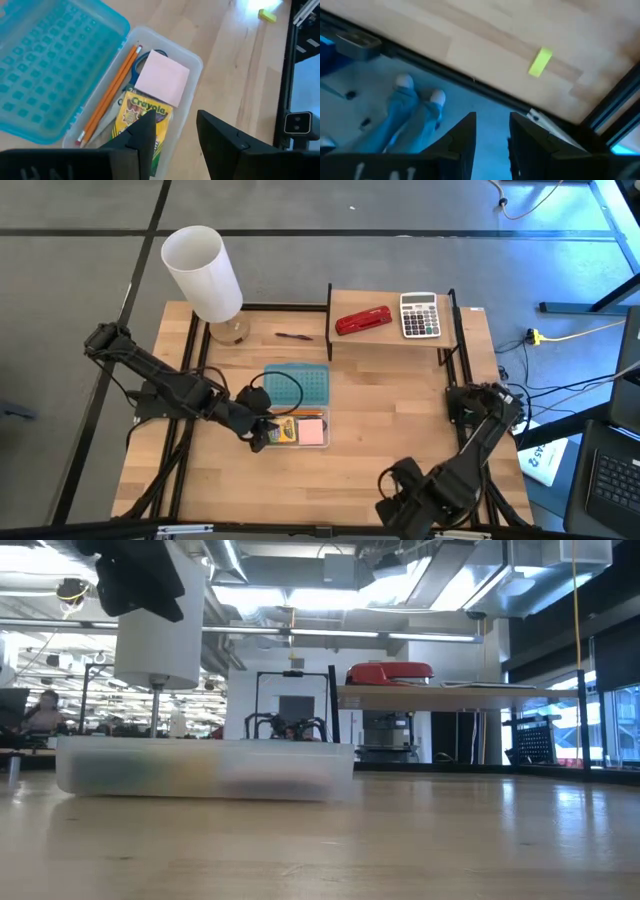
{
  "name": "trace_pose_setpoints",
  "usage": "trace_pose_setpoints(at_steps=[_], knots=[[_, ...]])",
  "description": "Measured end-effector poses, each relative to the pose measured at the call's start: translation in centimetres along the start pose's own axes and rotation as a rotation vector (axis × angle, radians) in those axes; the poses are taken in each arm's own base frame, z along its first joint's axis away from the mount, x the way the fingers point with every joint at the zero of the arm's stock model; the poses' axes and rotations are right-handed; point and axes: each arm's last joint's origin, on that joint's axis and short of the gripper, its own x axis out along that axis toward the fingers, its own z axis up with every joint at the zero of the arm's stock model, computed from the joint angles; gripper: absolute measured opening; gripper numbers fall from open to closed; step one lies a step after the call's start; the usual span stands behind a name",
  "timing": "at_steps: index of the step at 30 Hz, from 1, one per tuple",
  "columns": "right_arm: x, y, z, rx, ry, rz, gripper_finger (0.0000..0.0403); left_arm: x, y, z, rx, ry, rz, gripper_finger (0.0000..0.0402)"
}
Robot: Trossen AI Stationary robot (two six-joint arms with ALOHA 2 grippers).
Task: Pack school essentials
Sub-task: Put the yellow eraser into the blue supply box
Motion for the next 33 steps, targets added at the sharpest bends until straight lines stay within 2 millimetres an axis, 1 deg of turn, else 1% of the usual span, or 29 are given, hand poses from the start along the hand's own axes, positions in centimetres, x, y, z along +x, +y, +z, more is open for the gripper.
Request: trace_pose_setpoints(at_steps=[3,6,11,14,17,20,25,29,33], knots=[[1.6,0.2,0.0,-0.050,0.066,-0.036,0.0120,0.0,0.0,0.1,0.012,-0.007,-0.009,0.0135],[2.8,0.5,0.4,-0.103,0.155,-0.066,0.0120,0.0,-0.1,0.2,0.025,-0.012,-0.018,0.0135],[4.5,0.6,0.8,-0.169,0.174,-0.073,0.0120,0.0,-0.2,0.2,0.027,-0.014,-0.021,0.0135],[5.1,0.5,0.9,-0.174,0.197,-0.096,0.0120,0.0,-0.2,0.2,0.042,-0.014,-0.021,0.0135],[5.4,0.3,1.1,-0.168,0.215,-0.118,0.0124,-0.1,-0.4,0.1,0.108,-0.015,-0.032,0.0135],[5.6,0.3,1.2,-0.163,0.216,-0.125,0.0140,-0.1,-0.6,0.1,0.159,-0.027,-0.054,0.0135],[6.1,-0.1,1.8,-0.106,0.194,-0.178,0.0183,-0.3,-1.3,0.2,0.223,-0.064,-0.101,0.0135],[7.3,-0.5,2.2,-0.106,0.142,-0.207,0.0204,-0.3,-1.5,0.3,0.219,-0.069,-0.130,0.0135],[9.2,-0.7,2.2,-0.109,0.145,-0.212,0.0204,-0.3,-1.5,0.3,0.216,-0.066,-0.139,0.0135]])
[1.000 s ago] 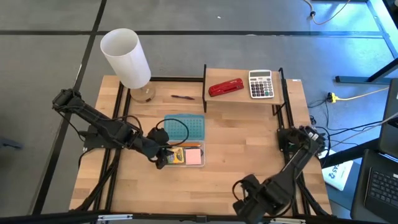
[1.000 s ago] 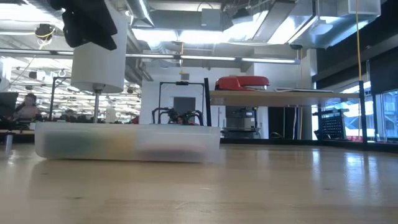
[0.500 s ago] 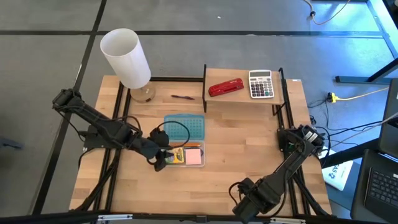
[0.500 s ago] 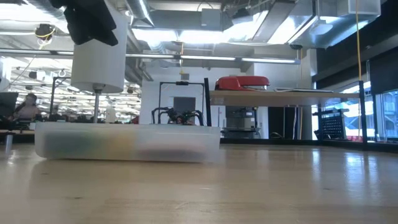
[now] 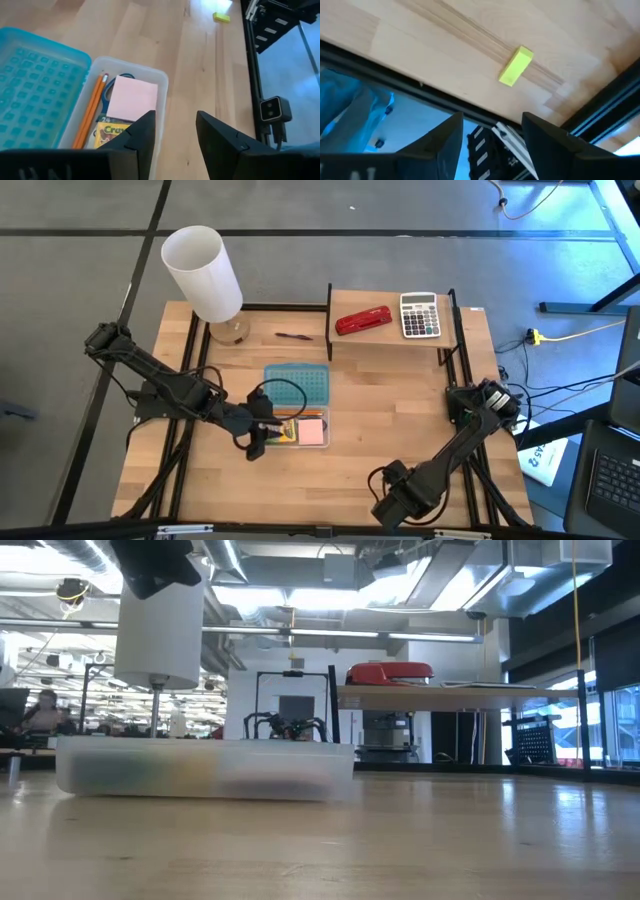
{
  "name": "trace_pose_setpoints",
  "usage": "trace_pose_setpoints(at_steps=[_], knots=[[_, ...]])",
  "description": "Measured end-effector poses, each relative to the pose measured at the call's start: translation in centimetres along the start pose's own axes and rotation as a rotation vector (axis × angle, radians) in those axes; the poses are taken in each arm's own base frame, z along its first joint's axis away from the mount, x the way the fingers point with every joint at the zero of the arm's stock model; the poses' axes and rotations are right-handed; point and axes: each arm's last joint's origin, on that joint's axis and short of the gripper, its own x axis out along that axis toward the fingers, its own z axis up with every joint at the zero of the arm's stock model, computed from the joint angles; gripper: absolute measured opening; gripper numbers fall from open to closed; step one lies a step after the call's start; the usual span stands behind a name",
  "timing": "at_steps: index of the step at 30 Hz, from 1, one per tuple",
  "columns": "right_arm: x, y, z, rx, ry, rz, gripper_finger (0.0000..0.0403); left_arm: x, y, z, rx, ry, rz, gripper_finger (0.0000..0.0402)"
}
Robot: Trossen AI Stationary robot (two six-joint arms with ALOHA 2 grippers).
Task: Pack school essentials
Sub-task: Put the yellow eraser into the blue supply box
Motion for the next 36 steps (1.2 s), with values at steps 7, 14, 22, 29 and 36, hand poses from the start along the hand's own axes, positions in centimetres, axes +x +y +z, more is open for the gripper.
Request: trace_pose_setpoints(at_steps=[7,14,22,29,36], knots=[[1.7,-0.6,-0.1,-0.002,0.032,-0.058,0.0191,0.0,-0.1,0.0,-0.009,0.013,-0.020,0.0135],[1.3,-1.5,-1.5,-0.057,0.026,-0.027,0.0188,0.0,-0.2,0.1,-0.033,0.001,-0.030,0.0135],[-2.4,-3.9,-2.0,-0.139,-0.131,0.138,0.0189,0.0,-0.2,0.2,-0.045,-0.011,-0.037,0.0135],[-0.2,-6.0,-1.0,-0.034,-0.083,0.257,0.0189,0.0,-0.4,0.5,-0.057,-0.039,-0.060,0.0135],[1.9,-7.2,-0.4,0.180,-0.046,0.272,0.0189,0.0,-0.5,0.6,-0.061,-0.045,-0.064,0.0135]])
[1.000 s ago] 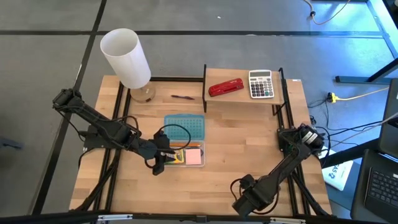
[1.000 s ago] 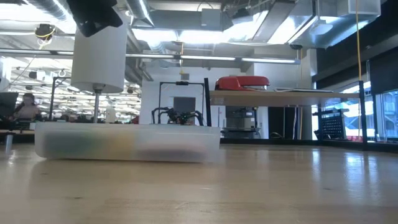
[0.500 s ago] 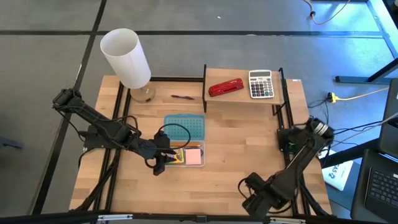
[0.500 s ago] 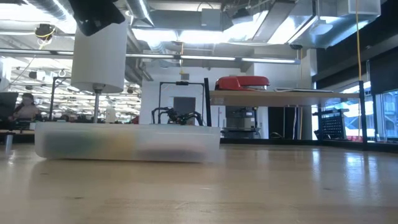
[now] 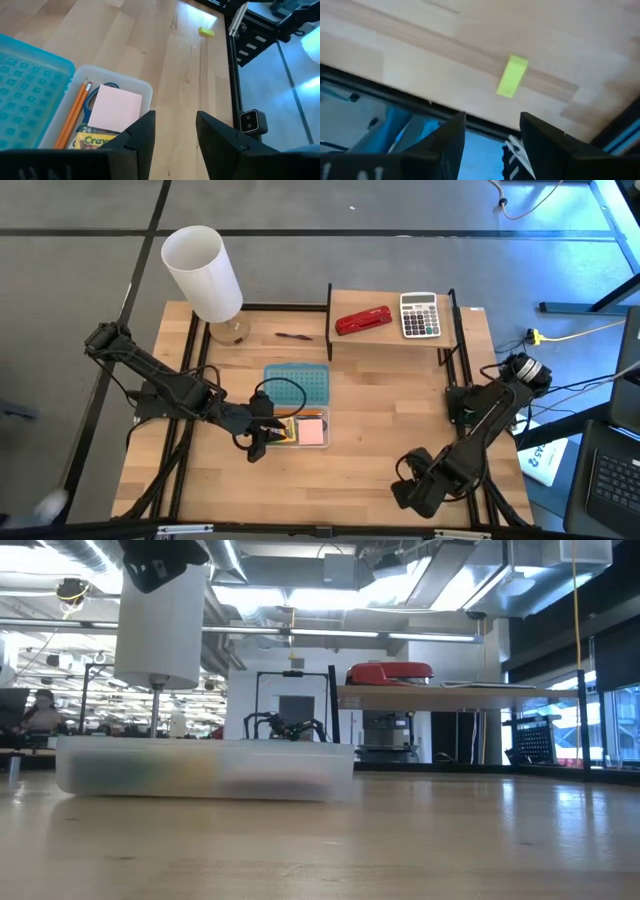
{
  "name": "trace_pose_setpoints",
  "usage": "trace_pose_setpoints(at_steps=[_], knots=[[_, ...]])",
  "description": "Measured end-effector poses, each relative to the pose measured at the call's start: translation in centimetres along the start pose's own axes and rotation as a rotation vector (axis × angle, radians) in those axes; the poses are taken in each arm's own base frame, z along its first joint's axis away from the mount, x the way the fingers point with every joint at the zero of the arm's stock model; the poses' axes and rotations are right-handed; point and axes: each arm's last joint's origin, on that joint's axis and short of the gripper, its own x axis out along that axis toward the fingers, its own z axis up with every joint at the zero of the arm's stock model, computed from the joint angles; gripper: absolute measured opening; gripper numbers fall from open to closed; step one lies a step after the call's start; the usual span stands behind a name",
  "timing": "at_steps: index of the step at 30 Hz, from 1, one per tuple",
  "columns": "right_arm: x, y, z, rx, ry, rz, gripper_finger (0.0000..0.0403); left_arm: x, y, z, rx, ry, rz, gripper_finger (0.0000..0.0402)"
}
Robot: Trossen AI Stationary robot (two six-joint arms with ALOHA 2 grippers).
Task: Pack school essentials
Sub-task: Put the yellow eraser into the blue supply box
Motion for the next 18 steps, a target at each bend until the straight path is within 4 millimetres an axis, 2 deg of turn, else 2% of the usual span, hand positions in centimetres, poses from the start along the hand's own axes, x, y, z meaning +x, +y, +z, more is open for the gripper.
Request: trace_pose_setpoints(at_steps=[6,13,18], knots=[[0.9,-0.5,0.2,0.016,-0.004,-0.010,0.0189,0.0,0.1,0.1,-0.002,-0.002,0.002,0.0135],[3.8,-1.3,1.0,0.034,0.030,0.036,0.0189,0.0,0.1,0.1,-0.001,-0.003,0.000,0.0135],[4.8,-2.2,1.6,0.077,0.008,0.009,0.0189,0.0,0.1,0.1,-0.001,-0.004,0.000,0.0135]])
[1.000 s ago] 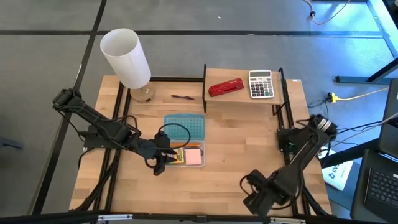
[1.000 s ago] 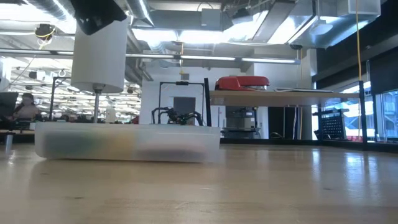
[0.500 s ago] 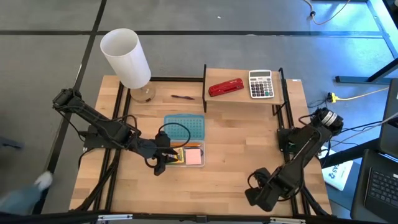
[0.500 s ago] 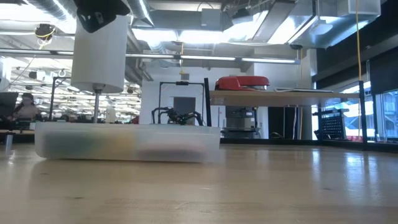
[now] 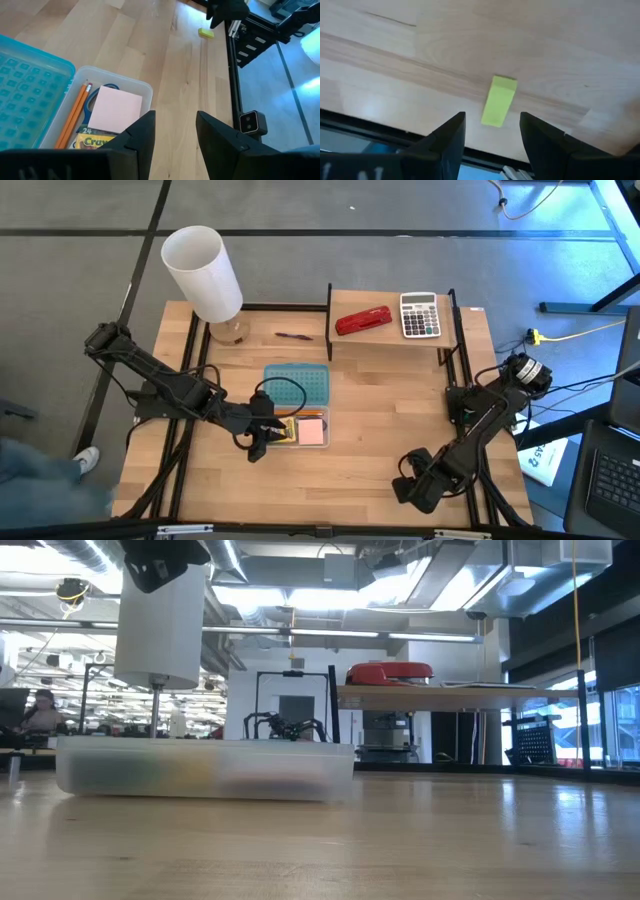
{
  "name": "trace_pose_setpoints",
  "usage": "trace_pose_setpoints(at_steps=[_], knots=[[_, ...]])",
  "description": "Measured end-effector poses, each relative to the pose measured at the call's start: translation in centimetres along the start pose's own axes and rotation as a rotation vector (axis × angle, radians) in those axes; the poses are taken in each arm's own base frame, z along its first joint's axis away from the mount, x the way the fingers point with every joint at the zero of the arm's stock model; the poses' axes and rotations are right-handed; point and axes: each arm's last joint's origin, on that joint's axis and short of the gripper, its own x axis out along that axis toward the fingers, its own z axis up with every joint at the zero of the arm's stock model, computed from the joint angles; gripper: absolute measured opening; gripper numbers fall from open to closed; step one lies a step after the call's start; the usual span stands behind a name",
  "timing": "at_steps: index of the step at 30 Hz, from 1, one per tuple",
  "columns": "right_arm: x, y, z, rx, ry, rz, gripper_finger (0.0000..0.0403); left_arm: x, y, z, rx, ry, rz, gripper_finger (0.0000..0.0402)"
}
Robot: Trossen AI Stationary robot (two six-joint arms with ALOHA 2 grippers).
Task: Pack school essentials
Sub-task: Put the yellow eraser into the blue supply box
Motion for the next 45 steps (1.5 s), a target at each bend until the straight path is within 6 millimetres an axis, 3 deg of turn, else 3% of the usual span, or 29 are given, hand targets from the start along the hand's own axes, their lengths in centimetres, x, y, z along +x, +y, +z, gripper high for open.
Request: trace_pose_setpoints(at_steps=[17,31,45], knots=[[2.4,-0.4,-0.8,0.014,-0.005,-0.019,0.0189,0.0,0.0,0.0,0.008,0.000,0.000,0.0135],[2.5,-0.5,-0.6,0.019,-0.054,-0.015,0.0189,0.0,0.0,0.0,0.009,0.000,0.000,0.0135],[4.2,-0.2,-0.6,0.025,-0.035,-0.056,0.0189,0.0,0.0,0.0,0.009,0.001,0.000,0.0135]])
